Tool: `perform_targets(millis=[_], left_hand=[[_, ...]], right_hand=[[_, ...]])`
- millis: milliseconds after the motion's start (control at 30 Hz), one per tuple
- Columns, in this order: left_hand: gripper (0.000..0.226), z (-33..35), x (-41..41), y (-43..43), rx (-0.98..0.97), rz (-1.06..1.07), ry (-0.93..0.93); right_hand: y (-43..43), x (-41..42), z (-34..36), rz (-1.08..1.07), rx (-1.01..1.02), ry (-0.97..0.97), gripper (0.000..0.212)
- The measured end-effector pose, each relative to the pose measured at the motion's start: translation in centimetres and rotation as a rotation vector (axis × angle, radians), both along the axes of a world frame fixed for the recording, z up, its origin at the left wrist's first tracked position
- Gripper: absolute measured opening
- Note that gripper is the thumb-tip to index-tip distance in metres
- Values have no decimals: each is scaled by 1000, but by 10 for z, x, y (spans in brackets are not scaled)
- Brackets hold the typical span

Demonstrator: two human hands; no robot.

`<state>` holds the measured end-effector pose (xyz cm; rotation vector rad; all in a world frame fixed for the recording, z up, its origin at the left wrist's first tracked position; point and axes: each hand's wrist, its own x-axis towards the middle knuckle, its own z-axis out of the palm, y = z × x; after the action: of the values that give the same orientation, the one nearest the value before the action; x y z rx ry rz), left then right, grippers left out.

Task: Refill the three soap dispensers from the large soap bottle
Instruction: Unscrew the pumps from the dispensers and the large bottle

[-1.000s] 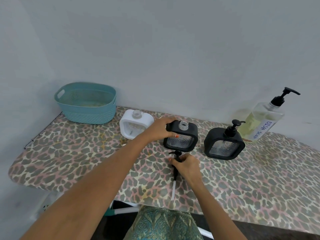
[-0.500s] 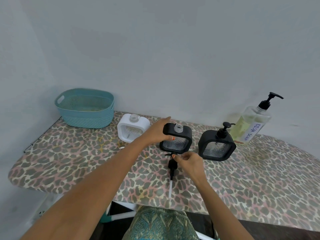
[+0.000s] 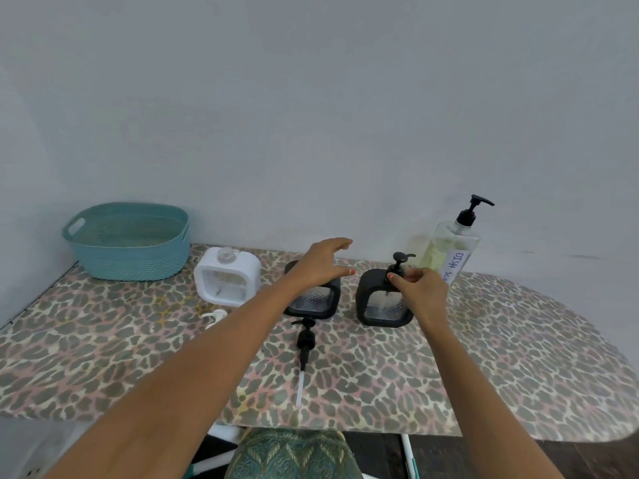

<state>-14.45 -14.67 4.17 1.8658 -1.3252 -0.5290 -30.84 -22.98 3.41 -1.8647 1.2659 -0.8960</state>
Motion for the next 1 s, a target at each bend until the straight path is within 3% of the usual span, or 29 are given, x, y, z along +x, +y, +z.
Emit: perform_targets(millis=[167,267,500,767,1000], left_hand=[[67,-8,-29,-33,95,-54,11],[70,-17,-41,-45,155,-70,-33],[33,-28,-45,-59,159,-70,-43],[55,-32,-38,-57,101,-82,-59],[57,-31,-40,-58,117,-88,-29]], right_hand=[[-21,-3,-8,14,-4,27,55],[-27,0,-15,89,-17,58,53],[-38,10,-24,88,-67,100,47],[-39,14,-25,96,-119,68,28],[-47,8,-20,226,-173,144,26]])
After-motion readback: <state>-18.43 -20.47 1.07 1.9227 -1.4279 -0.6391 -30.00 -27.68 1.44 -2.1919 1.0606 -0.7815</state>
